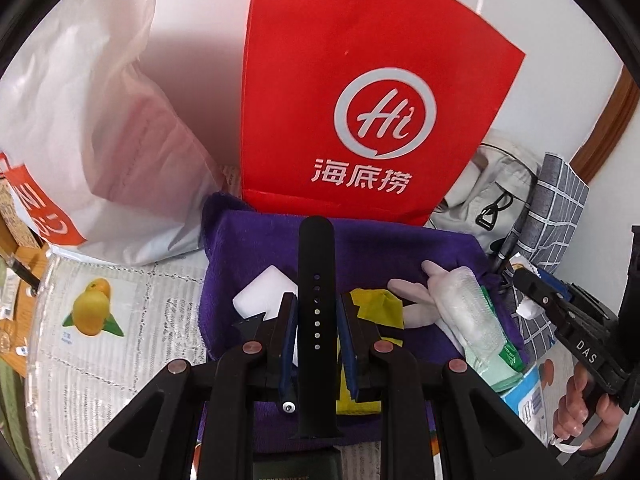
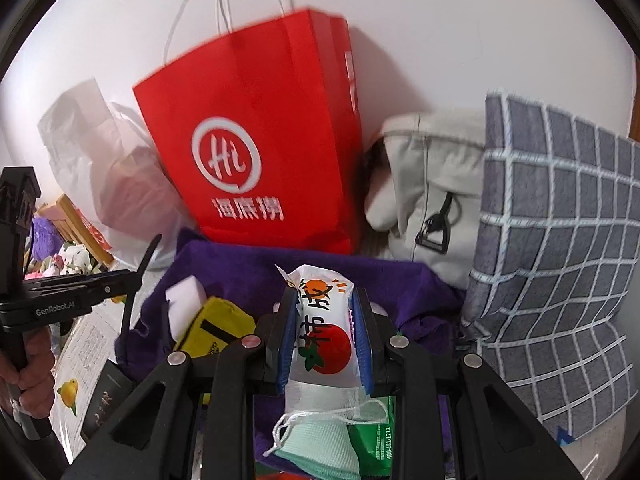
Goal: Organize soft objects
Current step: 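Lower the strap and snack packet onto the purple towel and open both grippers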
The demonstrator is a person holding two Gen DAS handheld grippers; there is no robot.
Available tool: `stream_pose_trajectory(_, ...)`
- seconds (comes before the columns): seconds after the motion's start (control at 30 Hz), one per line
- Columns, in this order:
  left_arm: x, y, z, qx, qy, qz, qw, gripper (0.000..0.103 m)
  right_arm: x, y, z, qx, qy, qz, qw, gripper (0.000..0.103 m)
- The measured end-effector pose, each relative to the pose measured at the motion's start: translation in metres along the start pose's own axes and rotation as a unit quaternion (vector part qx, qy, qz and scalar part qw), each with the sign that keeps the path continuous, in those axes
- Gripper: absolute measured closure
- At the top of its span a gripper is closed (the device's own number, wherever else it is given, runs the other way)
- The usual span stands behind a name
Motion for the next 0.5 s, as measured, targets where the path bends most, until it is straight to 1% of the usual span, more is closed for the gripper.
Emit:
stream_pose_trajectory(0.07, 0.001, -0.008, -0.002, -0.006, -0.004, -0.003, 1.0000, 0.084, 0.003, -0.005, 0.002, -0.005, 0.005, 0.006, 1.000, 0.076)
stream_pose_trajectory(0.27, -0.005, -0.022, -0.006, -0.018, 0.001, -0.007, 0.9998, 0.084, 0.017, -0.023, 0.009, -0.032, -0.007, 0.013, 0.999, 0.076)
stream_pose_trajectory(0.4, -0.011, -0.035, -0.006, -0.038, 0.009, -0.013, 0.9991, 0.084, 0.025, -0.028, 0.012, -0.041, -0.022, -0.003, 0.999, 0.076)
stream_pose_trajectory(0.5, -0.015, -0.043, -0.005, -0.053, 0.015, -0.014, 0.9984, 0.084, 0.028, -0.032, 0.014, -0.047, -0.025, -0.001, 0.999, 0.075)
Point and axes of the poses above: each gripper's, at about its wrist camera, not at the fingertips, and y roughly against the way its jaws point, x to its right, z to its underside, the point moved 1 cm from there along -y, roughly the way its jaws point, and after that the axes turned 14 degrees about -z, right-handed, at the moved point
